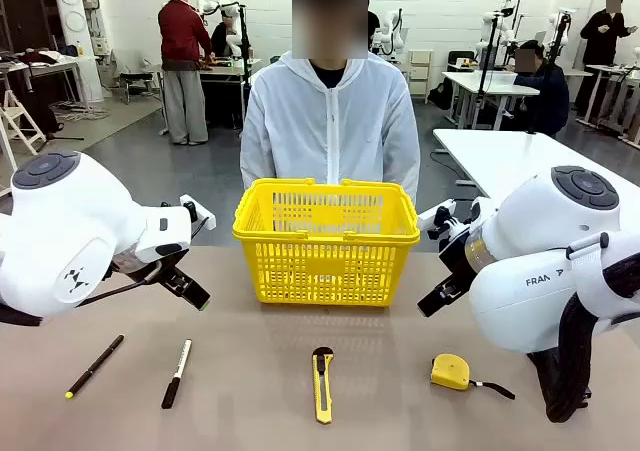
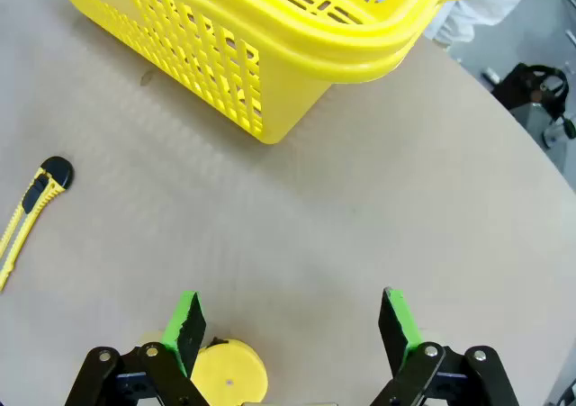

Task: Place the items the person wants into the basket.
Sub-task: Pick up the item the person points to and place it in the Market Basket.

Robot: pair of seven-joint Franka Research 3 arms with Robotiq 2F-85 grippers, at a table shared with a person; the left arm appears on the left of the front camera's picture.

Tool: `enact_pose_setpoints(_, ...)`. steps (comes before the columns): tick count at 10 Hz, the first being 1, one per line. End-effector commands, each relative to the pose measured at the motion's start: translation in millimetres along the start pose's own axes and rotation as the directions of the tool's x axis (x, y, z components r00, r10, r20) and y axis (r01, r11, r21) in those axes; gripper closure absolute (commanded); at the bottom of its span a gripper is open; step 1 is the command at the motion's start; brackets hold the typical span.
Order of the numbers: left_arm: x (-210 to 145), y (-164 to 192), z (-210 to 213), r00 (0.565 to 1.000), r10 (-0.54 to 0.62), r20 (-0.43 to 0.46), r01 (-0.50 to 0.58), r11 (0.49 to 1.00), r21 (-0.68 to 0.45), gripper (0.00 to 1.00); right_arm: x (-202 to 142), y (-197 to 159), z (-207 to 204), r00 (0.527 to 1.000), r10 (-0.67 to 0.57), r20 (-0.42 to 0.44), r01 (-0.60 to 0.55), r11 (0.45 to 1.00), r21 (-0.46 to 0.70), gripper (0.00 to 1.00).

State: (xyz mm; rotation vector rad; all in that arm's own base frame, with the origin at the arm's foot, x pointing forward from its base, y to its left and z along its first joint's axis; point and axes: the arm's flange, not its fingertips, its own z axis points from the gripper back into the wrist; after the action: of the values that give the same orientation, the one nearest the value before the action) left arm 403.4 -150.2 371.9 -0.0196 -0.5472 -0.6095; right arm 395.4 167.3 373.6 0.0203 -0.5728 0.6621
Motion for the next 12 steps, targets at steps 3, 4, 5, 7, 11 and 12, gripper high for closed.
enact_pose_setpoints(3, 0.0, -0.1, 0.0, 1.000, 0.000, 0.000, 0.000, 1.000, 0.000, 0.00, 0.0, 0.0, 0.0, 1.000, 0.000, 0.000, 0.000, 1.000, 0.000, 0.00)
enact_pose_setpoints(4, 0.0, -0.1, 0.0, 1.000, 0.000, 0.000, 0.000, 1.000, 0.000, 0.00, 0.0, 0.0, 0.0, 1.000, 0.000, 0.000, 0.000, 1.000, 0.000, 0.00)
enact_pose_setpoints(5, 0.0, -0.1, 0.0, 1.000, 0.000, 0.000, 0.000, 1.000, 0.000, 0.00, 0.0, 0.0, 0.0, 1.000, 0.000, 0.000, 0.000, 1.000, 0.000, 0.00)
enact_pose_setpoints(7, 0.0, -0.1, 0.0, 1.000, 0.000, 0.000, 0.000, 1.000, 0.000, 0.00, 0.0, 0.0, 0.0, 1.000, 0.000, 0.000, 0.000, 1.000, 0.000, 0.00)
enact_pose_setpoints(11, 0.0, -0.1, 0.0, 1.000, 0.000, 0.000, 0.000, 1.000, 0.000, 0.00, 0.0, 0.0, 0.0, 1.000, 0.000, 0.000, 0.000, 1.000, 0.000, 0.00)
enact_pose_setpoints(12, 0.0, -0.1, 0.0, 1.000, 0.000, 0.000, 0.000, 1.000, 0.000, 0.00, 0.0, 0.0, 0.0, 1.000, 0.000, 0.000, 0.000, 1.000, 0.000, 0.00)
